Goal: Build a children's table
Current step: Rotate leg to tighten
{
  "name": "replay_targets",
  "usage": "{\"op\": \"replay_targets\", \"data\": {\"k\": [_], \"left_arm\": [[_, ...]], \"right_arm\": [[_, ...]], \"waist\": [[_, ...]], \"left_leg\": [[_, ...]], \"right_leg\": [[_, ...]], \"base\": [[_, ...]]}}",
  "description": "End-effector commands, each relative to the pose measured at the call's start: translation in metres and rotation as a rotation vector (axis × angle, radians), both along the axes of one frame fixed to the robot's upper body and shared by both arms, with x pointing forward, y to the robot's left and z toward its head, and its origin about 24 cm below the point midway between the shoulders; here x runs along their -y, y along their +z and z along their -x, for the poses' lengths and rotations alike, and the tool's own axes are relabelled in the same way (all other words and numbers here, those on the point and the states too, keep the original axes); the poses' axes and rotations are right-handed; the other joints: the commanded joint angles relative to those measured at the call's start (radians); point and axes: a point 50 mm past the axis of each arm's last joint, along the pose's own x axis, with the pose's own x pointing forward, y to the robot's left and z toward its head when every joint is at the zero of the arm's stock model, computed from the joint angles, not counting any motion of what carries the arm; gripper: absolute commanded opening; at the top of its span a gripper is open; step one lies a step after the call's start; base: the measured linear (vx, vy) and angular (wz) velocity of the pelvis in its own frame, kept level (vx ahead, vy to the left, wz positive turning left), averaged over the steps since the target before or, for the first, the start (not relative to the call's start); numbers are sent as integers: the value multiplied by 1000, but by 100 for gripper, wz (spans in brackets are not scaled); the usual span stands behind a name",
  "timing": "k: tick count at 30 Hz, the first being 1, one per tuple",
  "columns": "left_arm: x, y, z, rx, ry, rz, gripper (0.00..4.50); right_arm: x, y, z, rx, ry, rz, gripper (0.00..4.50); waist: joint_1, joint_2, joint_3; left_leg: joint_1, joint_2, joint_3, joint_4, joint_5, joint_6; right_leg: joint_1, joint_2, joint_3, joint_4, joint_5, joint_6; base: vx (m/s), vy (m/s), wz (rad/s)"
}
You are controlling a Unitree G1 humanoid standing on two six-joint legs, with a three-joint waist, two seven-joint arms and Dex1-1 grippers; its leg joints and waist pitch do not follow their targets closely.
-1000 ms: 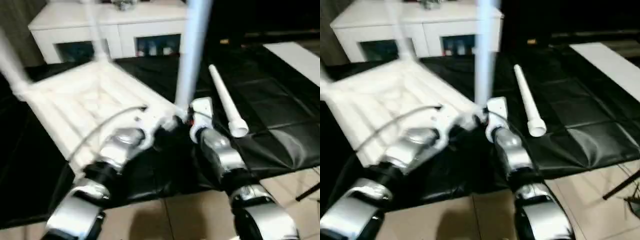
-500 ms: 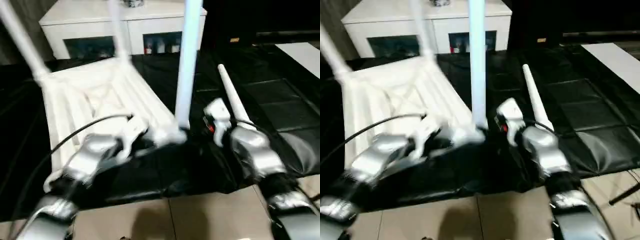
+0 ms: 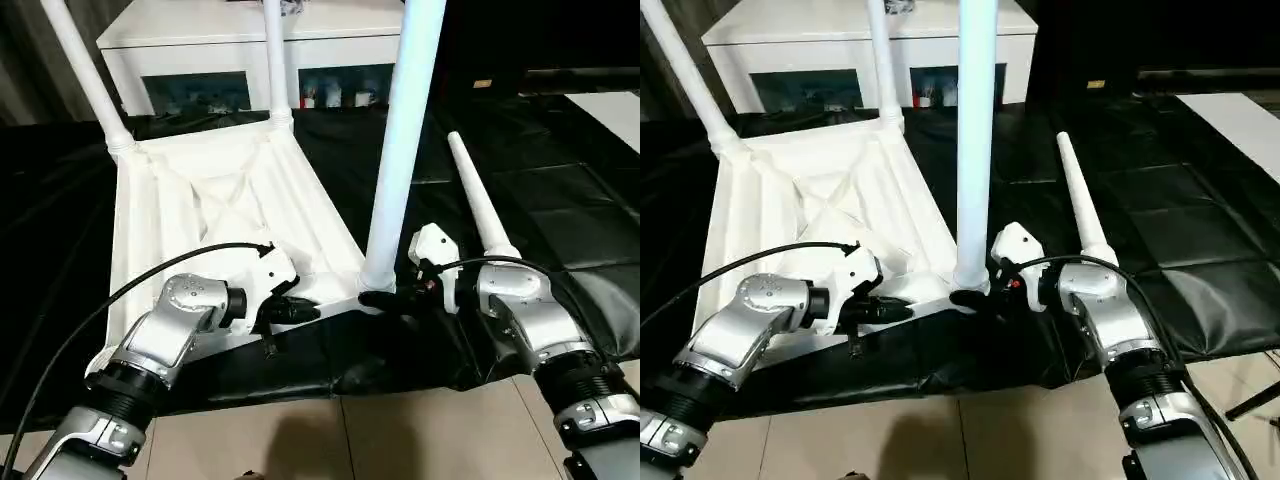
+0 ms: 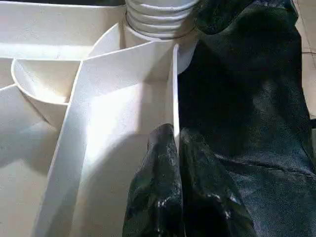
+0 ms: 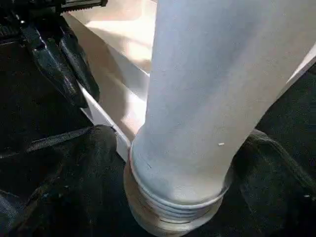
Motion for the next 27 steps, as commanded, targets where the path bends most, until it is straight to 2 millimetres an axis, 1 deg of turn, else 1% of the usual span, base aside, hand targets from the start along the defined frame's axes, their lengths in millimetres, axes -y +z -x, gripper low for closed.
{"op": "replay_targets", "data": {"k": [1, 2, 3, 4, 8, 9, 10, 17, 18, 19, 20, 21, 22, 23, 24, 25, 26, 27], "left_arm": [[10, 17, -1, 54, -52, 67, 0], [10, 17, -1, 54, -52, 67, 0], [9, 17, -1, 54, -52, 66, 0], [9, 17, 0, 53, -52, 64, 0], [9, 16, 0, 50, -52, 63, 0], [8, 16, 1, 48, -51, 61, 0], [8, 16, 1, 48, -51, 60, 0], [7, 13, 0, 42, -34, 39, 0], [6, 12, -2, 43, -1, 25, 0], [6, 10, -6, 47, 39, 12, 0], [7, 8, -11, 58, 104, 1, 0], [9, 6, -17, 74, 170, -11, 0], [11, 5, -22, 85, 223, -22, 0], [13, 4, -26, 94, 269, -31, 0], [15, 3, -28, 99, 296, -37, 0], [17, 3, -31, 101, 339, -38, 0], [22, 2, -36, 106, 394, -45, 0], [24, 2, -39, 108, 429, -51, 0]], "right_arm": [[-1, -1, -1, -13, 4, 7, 336], [-1, -1, -1, -13, 4, 8, 336], [-1, -2, -1, -16, 2, 6, 323], [-1, -3, -1, -19, -1, 3, 299], [-2, -4, -1, -24, -6, 0, 290], [-3, -5, -1, -24, -9, -2, 273], [-3, -5, -1, -24, -9, -2, 270], [-3, -10, -3, -21, -41, 19, 265], [-3, -12, -5, -19, -83, 15, 265], [-4, -13, -8, -15, -144, 6, 265], [-7, -16, -14, -13, -259, -21, 265], [-12, -18, -18, -24, -356, -53, 265], [-16, -19, -21, -30, -438, -80, 265], [-20, -21, -23, -45, -511, -104, 265], [-23, -22, -25, -55, -554, -118, 265], [-26, -24, -26, -70, -607, -129, 265], [-31, -28, -28, -82, -682, -132, 264], [-35, -30, -29, -89, -729, -132, 264]], "waist": [[-3, -14, -76], [-4, -14, -76], [-3, -14, -76], [-3, -13, -76], [-3, -14, -76], [-4, -14, -76], [-4, -15, -76], [-5, -15, -76], [-7, -16, -76], [-9, -14, -74], [-10, -14, -73], [-17, -16, -69], [-19, -17, -69], [-27, -14, -71], [-32, -17, -70], [-33, -15, -71], [-33, -15, -72], [-35, -15, -70]], "left_leg": [[16, 26, 1, -67, -136, 87], [16, 25, 1, -67, -137, 86], [16, 26, 1, -67, -141, 84], [16, 26, 1, -67, -142, 83], [16, 25, 1, -67, -139, 83], [15, 25, 1, -67, -135, 84], [15, 25, 1, -67, -137, 84], [15, 25, 1, -66, -135, 84], [15, 25, 1, -67, -140, 79], [15, 25, 0, -69, -149, 72], [16, 25, 0, -70, -159, 67], [15, 23, -1, -73, -174, 51], [15, 20, -2, -75, -185, 38], [18, 20, -3, -78, -200, 18], [18, 20, -4, -79, -215, 8], [17, 18, -4, -78, -227, 6], [18, 18, -4, -78, -232, 7], [21, 17, -3, -79, -244, 4]], "right_leg": [[59, -40, 33, -54, -107, -263], [58, -40, 33, -55, -110, -262], [59, -41, 33, -55, -117, -261], [58, -40, 33, -55, -118, -260], [59, -40, 33, -54, -113, -260], [59, -40, 33, -54, -111, -261], [59, -40, 33, -55, -114, -260], [58, -40, 33, -54, -114, -262], [58, -40, 33, -55, -123, -260], [57, -40, 33, -56, -136, -256], [57, -40, 33, -58, -148, -255], [56, -40, 34, -63, -181, -246], [59, -40, 33, -65, -207, -237], [56, -40, 34, -67, -229, -226], [56, -39, 34, -70, -239, -217], [57, -42, 33, -71, -251, -210], [56, -41, 33, -73, -254, -209], [52, -39, 33, -77, -270, -203]], "base": [[0, 0, 0], [0, 0, 0], [0, 0, 0], [0, 0, 0], [0, 0, 0], [0, 0, 0], [0, 0, 0], [0, 0, 0], [0, 0, 0], [0, 0, 0], [0, 0, 0], [0, 0, 0], [0, 0, 0], [0, 0, 0], [0, 0, 0], [0, 0, 0], [0, 0, 0], [0, 0, 0]]}}
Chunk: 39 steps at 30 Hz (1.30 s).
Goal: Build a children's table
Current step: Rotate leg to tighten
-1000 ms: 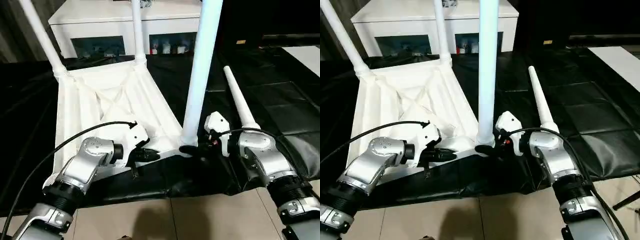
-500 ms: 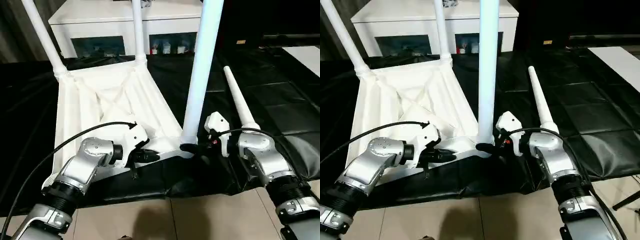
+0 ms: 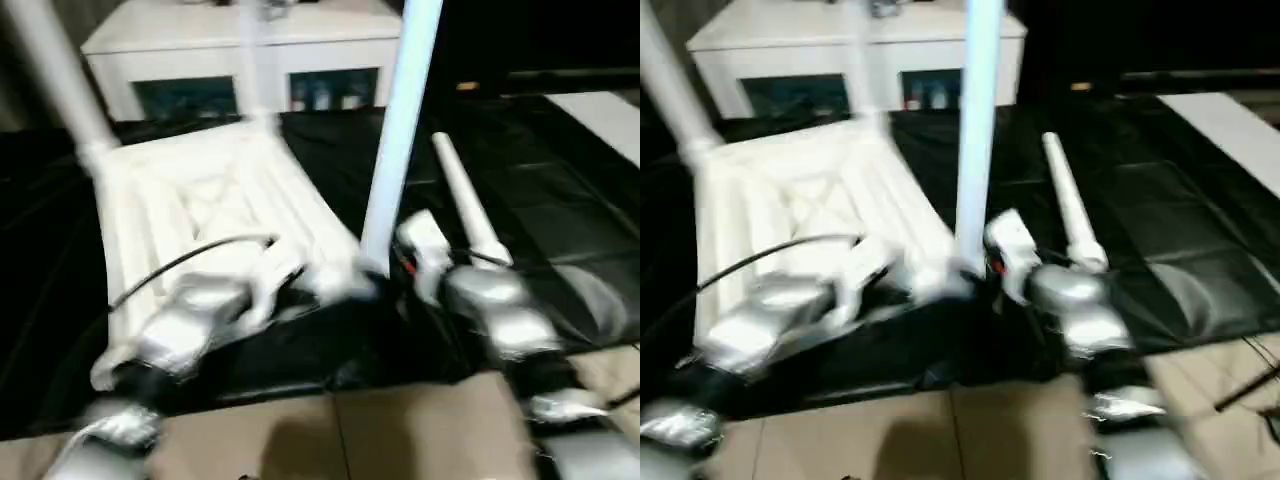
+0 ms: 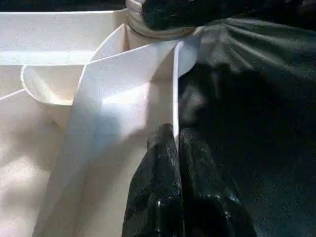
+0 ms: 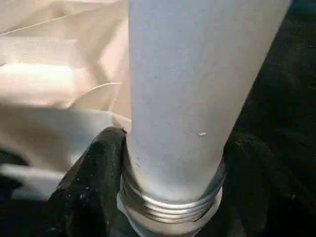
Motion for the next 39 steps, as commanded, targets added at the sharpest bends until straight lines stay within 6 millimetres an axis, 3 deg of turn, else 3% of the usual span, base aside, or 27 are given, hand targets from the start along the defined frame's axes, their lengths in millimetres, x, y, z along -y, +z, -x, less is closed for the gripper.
{"op": "replay_targets", "data": {"k": [1, 2, 5, 8, 10, 12, 13, 14, 15, 16, 17, 22, 26, 30, 38, 39], "left_arm": [[-8, 5, -11, 39, 132, -13, 0], [-4, 4, -16, 53, 187, -31, 0], [3, 4, -24, 94, 261, -68, 0], [6, 5, -27, 106, 275, -82, 0], [5, 5, -27, 113, 256, -79, 0], [4, 6, -25, 108, 232, -66, 0], [4, 7, -24, 114, 196, -58, 0], [3, 7, -22, 111, 168, -52, 0], [3, 7, -22, 111, 168, -52, 0], [1, 7, -19, 102, 131, -39, 0], [1, 7, -18, 102, 116, -35, 0], [-10, 9, -1, 67, -72, 38, 0], [-19, 11, 16, 29, -237, 77, 0], [-25, 12, 14, 35, -214, 47, 0], [-20, 18, -9, 134, -51, -5, 0], [-17, 19, -15, 155, -3, -25, 0]], "right_arm": [[0, -14, 2, -79, -95, -18, 264], [-7, -18, 1, -97, -178, -14, 264], [-25, -22, 0, -112, -271, 8, 264], [-43, -20, 2, -93, -213, -15, 264], [-47, -12, 1, -45, -159, -56, 320], [-46, -7, 0, -6, -138, -58, 336], [-42, -4, -2, 10, -140, -52, 345], [-38, -2, -4, 26, -136, -46, 355], [-38, -2, -4, 26, -136, -46, 355], [-34, 1, -5, 37, -116, -47, 368], [-32, 2, -5, 39, -113, -47, 377], [-7, 9, -1, 69, 83, -4, 382], [15, 15, 14, 81, 328, 65, 382], [29, 17, 26, 50, 471, 87, 382], [36, 20, 31, 53, 493, 117, 382], [38, 21, 29, 63, 461, 122, 382]], "waist": [[0, -7, -70], [0, -6, -70], [0, -3, -72], [5, -4, -72], [5, -5, -72], [5, -7, -72], [5, -7, -71], [-5, -9, -71], [-8, -8, -72], [-11, -9, -71], [-11, -10, -73], [-3, -9, -77], [5, -10, -74], [14, -10, -67], [14, -18, -70], [11, -15, -70]], "left_leg": [[18, 16, -2, -79, -249, 6], [14, 16, -2, -80, -234, 6], [17, 14, -2, -80, -228, -2], [18, 16, -2, -82, -255, 2], [15, 16, -3, -83, -254, 11], [12, 15, -3, -82, -243, 19], [11, 15, -3, -83, -247, 23], [-3, 14, -9, -87, -245, 25], [-6, 14, -10, -87, -237, 24], [1, 15, -8, -85, -236, 24], [4, 15, -8, -82, -233, 27], [7, 20, -1, -73, -151, 83], [11, 24, 2, -74, -167, 95], [20, 28, 4, -79, -245, 66], [12, 21, 2, -76, -224, 57], [2, 18, 0, -76, -200, 61]], "right_leg": [[48, -42, 34, -79, -273, -203], [51, -40, 33, -79, -241, -204], [48, -39, 32, -79, -220, -205], [50, -41, 32, -78, -211, -202], [53, -41, 32, -77, -197, -199], [56, -43, 32, -77, -188, -200], [57, -42, 31, -77, -195, -199], [67, -44, 27, -73, -212, -189], [69, -44, 26, -73, -214, -185], [61, -44, 27, -78, -222, -188], [62, -46, 28, -78, -215, -196], [63, -42, 29, -61, -71, -261], [61, -41, 30, -61, -87, -262], [51, -38, 34, -71, -186, -248], [56, -42, 36, -76, -220, -214], [61, -42, 33, -75, -211, -209]], "base": [[0, 0, 0], [0, 0, 0], [0, 0, 0], [0, 0, 0], [0, 0, 0], [0, 0, 0], [0, 0, 0], [0, 0, 0], [0, 0, 0], [0, 0, 0], [0, 0, 0], [0, 0, 0], [0, 0, 0], [0, 0, 0], [0, 0, 0], [0, 0, 0]]}}
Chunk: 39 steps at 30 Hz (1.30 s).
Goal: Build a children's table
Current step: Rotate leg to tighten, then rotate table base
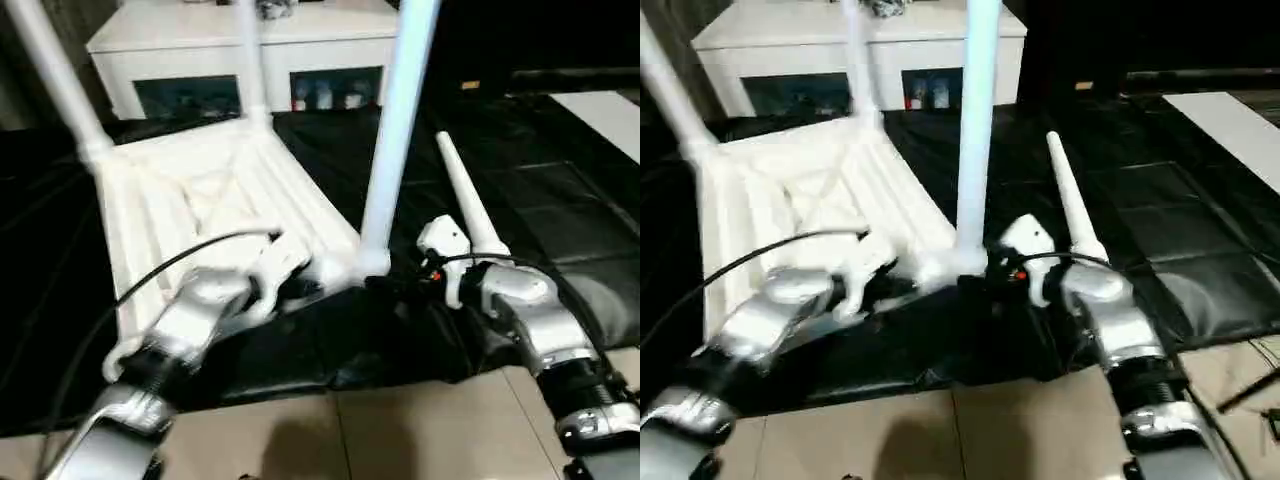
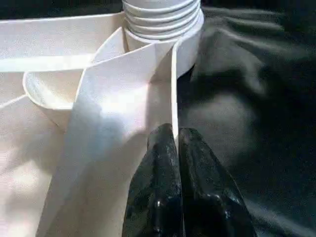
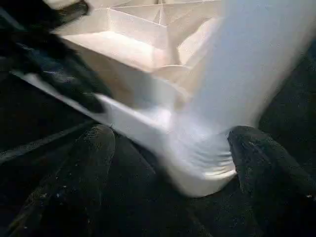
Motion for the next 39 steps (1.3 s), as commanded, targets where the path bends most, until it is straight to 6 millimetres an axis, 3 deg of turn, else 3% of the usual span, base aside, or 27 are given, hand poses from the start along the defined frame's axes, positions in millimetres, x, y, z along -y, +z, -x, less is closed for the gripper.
{"op": "replay_targets", "data": {"k": [1, 5, 6, 9, 11, 13, 16, 17, 22, 23, 24, 25, 26, 27, 28, 29, 30, 31, 32, 33, 34, 39], "left_arm": [[-2, 17, -15, 118, 83, -3, 0], [6, 23, -27, 162, 195, -1, 0], [8, 24, -27, 162, 200, 11, 0], [18, 31, -29, 203, 216, 74, 0], [23, 37, -29, 209, 208, 163, 0], [22, 46, -29, 224, 218, 228, 44], [17, 54, -30, 226, 248, 278, 62], [3, 63, -29, 267, 284, 270, 75], [-40, 71, -27, 321, 393, 170, 102], [-67, 73, -25, 323, 460, 114, 102], [-75, 74, -24, 323, 484, 93, 102], [-98, 75, -21, 322, 546, 36, 102], [-102, 76, -20, 321, 557, 25, 102], [-128, 78, -15, 319, 645, -48, 102], [-128, 78, -15, 319, 645, -48, 102], [-148, 79, -11, 317, 714, -123, 102], [-152, 79, -10, 317, 730, -141, 102], [-181, 81, 0, 314, 835, -260, 102], [-185, 80, 2, 310, 847, -288, 102], [-196, 80, 7, 298, 878, -358, 102], [-218, 77, 19, 266, 933, -510, 102], [-221, 57, 33, 114, 896, -583, 102]], "right_arm": [[0, 4, -2, 27, -26, 6, 382], [0, 3, 1, 18, -42, -10, 382], [0, 2, 2, 17, -40, -9, 382], [-1, 0, 3, 18, -45, -3, 382], [-2, -1, 4, 18, -57, -4, 382], [-4, -3, 3, 18, -73, -4, 385], [-6, -4, 3, 19, -88, 2, 385], [-9, -6, 3, 14, -94, 7, 385], [-11, -11, 0, 8, -139, 24, 385], [-12, -11, -2, 6, -155, 21, 385], [-13, -11, -2, 6, -157, 20, 385], [-15, -12, -3, 7, -162, 19, 385], [-15, -12, -3, 7, -163, 19, 385], [-17, -12, -4, 9, -173, 20, 385], [-17, -12, -4, 9, -173, 20, 385], [-18, -12, -6, 9, -180, 23, 385], [-19, -13, -6, 10, -183, 24, 385], [-21, -14, -7, 9, -195, 29, 385], [-21, -14, -7, 9, -196, 30, 385], [-22, -15, -7, 8, -199, 32, 385], [-24, -16, -8, 4, -204, 36, 385], [-30, -19, -10, -1, -215, 40, 385]], "waist": [[4, -16, -74], [2, -16, -81], [1, -9, -82], [3, -12, -85], [7, -13, -86], [9, -11, -84], [12, -11, -84], [10, -15, -81], [1, -8, -67], [-2, -10, -68], [-5, -6, -69], [-3, -4, -71], [-3, -2, -71], [-6, -1, -71], [-7, 1, -73], [-6, 1, -72], [-7, 3, -72], [-3, 4, -72], [-5, 4, -71], [-3, 6, -71], [-3, 6, -70], [3, 13, -66]], "left_leg": [[7, 16, -2, -69, -193, 61], [5, 14, -3, -62, -147, 84], [2, 15, -4, -60, -122, 98], [3, 14, -2, -55, -97, 130], [3, 15, -2, -54, -96, 139], [4, 17, -2, -55, -105, 139], [6, 22, -2, -56, -111, 131], [5, 24, -1, -57, -124, 128], [13, 22, -1, -69, -226, 68], [15, 22, -3, -73, -240, 44], [15, 21, -4, -74, -237, 35], [17, 22, -4, -73, -231, 31], [17, 21, -4, -73, -229, 30], [15, 20, -5, -75, -228, 28], [17, 21, -6, -74, -225, 24], [20, 21, -5, -74, -220, 26], [19, 20, -5, -74, -217, 26], [22, 22, -3, -73, -219, 24], [18, 21, -5, -74, -216, 25], [22, 21, -4, -75, -223, 21], [21, 21, -5, -75, -227, 19], [31, 22, -4, -81, -305, -11]], "right_leg": [[62, -41, 31, -73, -201, -214], [67, -39, 29, -63, -108, -240], [68, -38, 28, -60, -58, -251], [67, -38, 27, -55, 7, -288], [69, -39, 26, -54, 7, -294], [66, -40, 26, -56, -21, -295], [65, -42, 26, -54, -22, -307], [64, -40, 25, -55, -36, -305], [57, -39, 26, -71, -229, -237], [56, -36, 27, -71, -258, -214], [55, -34, 27, -69, -247, -211], [54, -35, 27, -68, -232, -212], [52, -34, 28, -66, -220, -214], [53, -32, 27, -63, -205, -216], [52, -32, 27, -60, -190, -220], [51, -31, 27, -61, -169, -226], [51, -30, 27, -59, -157, -234], [48, -32, 28, -57, -148, -238], [50, -31, 28, -55, -146, -236], [49, -32, 28, -57, -154, -233], [48, -32, 28, -57, -159, -232], [36, -34, 32, -66, -229, -227]], "base": [[0, 0, 0], [0, 0, 0], [0, 0, 0], [0, 0, 0], [0, 0, 0], [0, 0, 0], [0, 0, 0], [0, 0, 0], [0, 0, 0], [0, 0, 0], [0, 0, 0], [0, 0, 0], [0, 0, 0], [0, 0, 0], [0, 0, 0], [0, 0, 0], [0, 0, 0], [0, 0, 0], [0, 0, 0], [0, 0, 0], [0, 0, 0], [0, 0, 0]]}}
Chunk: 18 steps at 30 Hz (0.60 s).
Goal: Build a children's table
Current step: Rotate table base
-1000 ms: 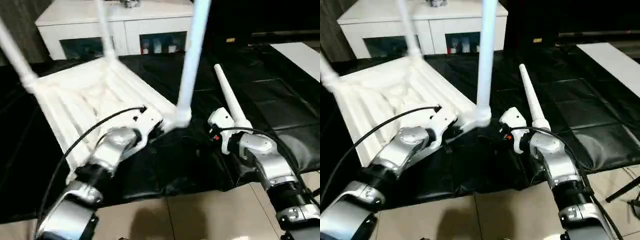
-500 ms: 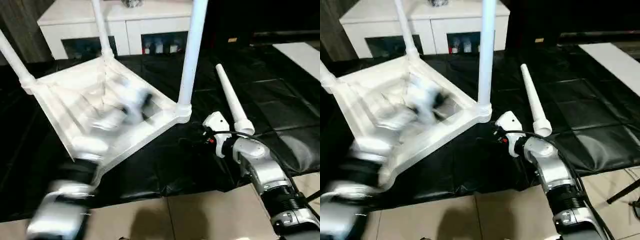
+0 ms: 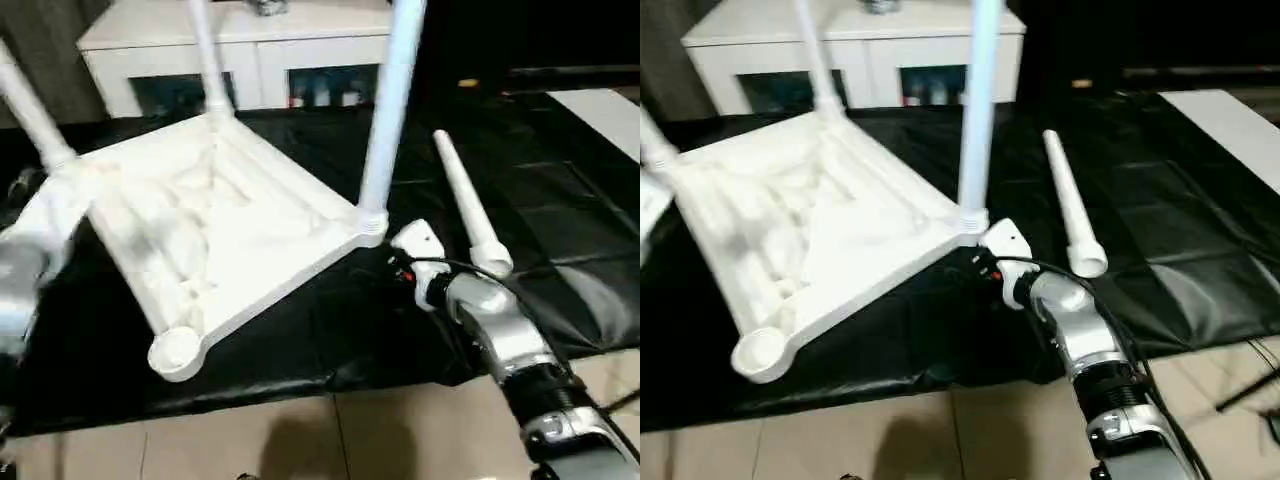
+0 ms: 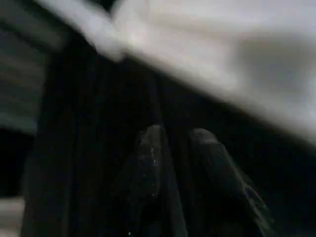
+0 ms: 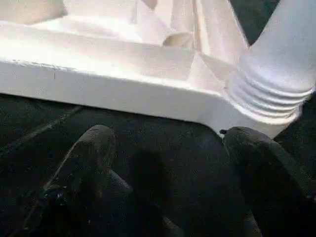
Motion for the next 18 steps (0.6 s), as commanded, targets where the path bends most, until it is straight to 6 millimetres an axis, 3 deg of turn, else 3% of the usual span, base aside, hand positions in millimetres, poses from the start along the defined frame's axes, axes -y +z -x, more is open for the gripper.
{"op": "replay_targets", "data": {"k": [1, 5, 6, 12, 18], "left_arm": [[12, -8, 1, -67, -49, 12, 102], [37, -34, 6, -173, -143, 144, 102], [52, -39, 4, -168, -194, 219, 102], [79, -40, 2, -189, -302, 291, 102], [125, -39, 3, -219, -474, 411, 102]], "right_arm": [[-4, 3, -4, 17, 1, 19, 385], [-11, -1, -7, 10, -9, 26, 385], [-14, -2, -9, 8, -18, 27, 385], [-19, -1, -11, 12, -32, 18, 385], [-19, -2, -13, 15, -38, 22, 385]], "waist": [[-3, 12, -67], [-1, 13, -67], [-2, 5, -68], [7, 3, -72], [13, 7, -70]], "left_leg": [[31, 19, -4, -81, -309, -12], [26, 19, -7, -84, -324, -27], [23, 18, -6, -84, -311, -25], [20, 16, -4, -79, -252, -2], [23, 18, -3, -79, -263, -8]], "right_leg": [[34, -36, 36, -66, -227, -227], [38, -39, 36, -63, -213, -231], [42, -41, 37, -62, -203, -237], [45, -39, 36, -58, -161, -237], [44, -39, 36, -60, -184, -236]], "base": [[0, 0, 0], [0, 0, 0], [0, 0, 0], [0, 0, 0], [0, 0, 0]]}}
